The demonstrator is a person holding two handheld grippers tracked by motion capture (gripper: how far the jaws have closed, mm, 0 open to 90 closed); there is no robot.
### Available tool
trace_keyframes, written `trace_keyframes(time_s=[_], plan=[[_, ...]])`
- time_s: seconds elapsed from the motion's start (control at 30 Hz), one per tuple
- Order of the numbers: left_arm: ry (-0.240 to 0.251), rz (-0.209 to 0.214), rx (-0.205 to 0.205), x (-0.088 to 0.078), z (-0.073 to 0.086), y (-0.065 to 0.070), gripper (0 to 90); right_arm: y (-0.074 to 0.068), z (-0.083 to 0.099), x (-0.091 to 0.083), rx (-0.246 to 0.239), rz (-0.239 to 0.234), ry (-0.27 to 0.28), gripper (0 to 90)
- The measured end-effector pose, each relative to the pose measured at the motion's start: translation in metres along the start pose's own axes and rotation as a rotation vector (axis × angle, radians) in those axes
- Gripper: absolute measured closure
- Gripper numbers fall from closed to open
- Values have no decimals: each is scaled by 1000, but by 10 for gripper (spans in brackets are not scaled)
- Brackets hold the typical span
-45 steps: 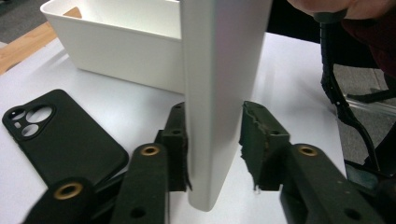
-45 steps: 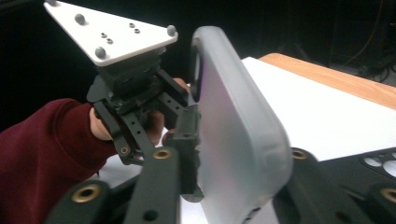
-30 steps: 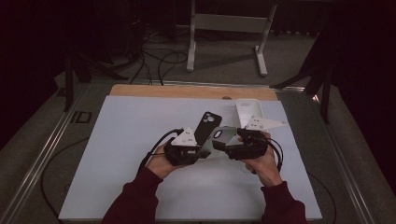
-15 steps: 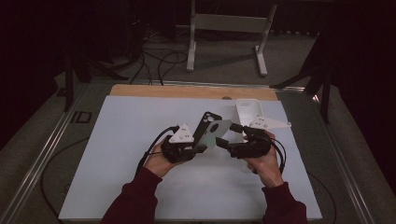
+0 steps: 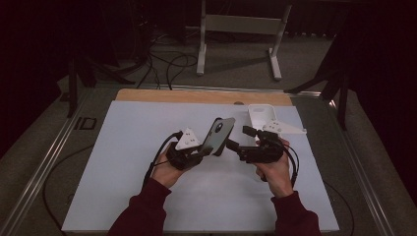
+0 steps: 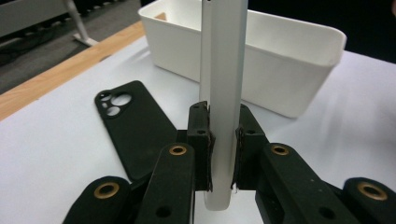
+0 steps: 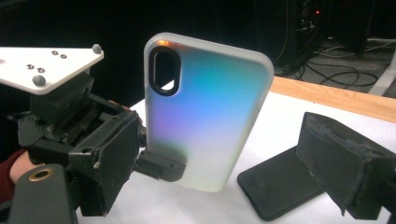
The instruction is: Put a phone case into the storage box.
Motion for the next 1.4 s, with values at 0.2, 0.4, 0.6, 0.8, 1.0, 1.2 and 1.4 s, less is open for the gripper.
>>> trace_keyframes(time_s=[0.2, 0.4, 0.6, 0.8, 1.0, 1.2, 1.4], plan=[[2, -7, 4, 2, 0, 5, 808, -4, -7, 11, 24, 4, 35, 109], [19, 0, -16, 4, -2, 12, 809, -2, -14, 19, 61, 27, 72, 104], [30, 16, -11, 6, -4, 21, 809, 2, -14, 22, 98, 38, 88, 105], [32, 55, -24, 7, -5, 28, 809, 5, -12, 22, 125, 53, 85, 151], [27, 54, -15, 8, -4, 29, 806, 4, -12, 21, 104, 68, 75, 160], [16, 33, 6, 8, -2, 28, 739, 1, -12, 21, 71, 68, 64, 163], [7, 7, 6, 8, -2, 24, 510, 2, -12, 20, 71, 79, 61, 163]])
Point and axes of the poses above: each handheld gripper's, and its own axes: x roughly forward along the jaws, z roughly out of its underside, y roughly to its right, the point moved 10 cm from there along x, roughly forward along the jaws, and after that the axes turned 11 degrees about -z, right-handed, at the moved point
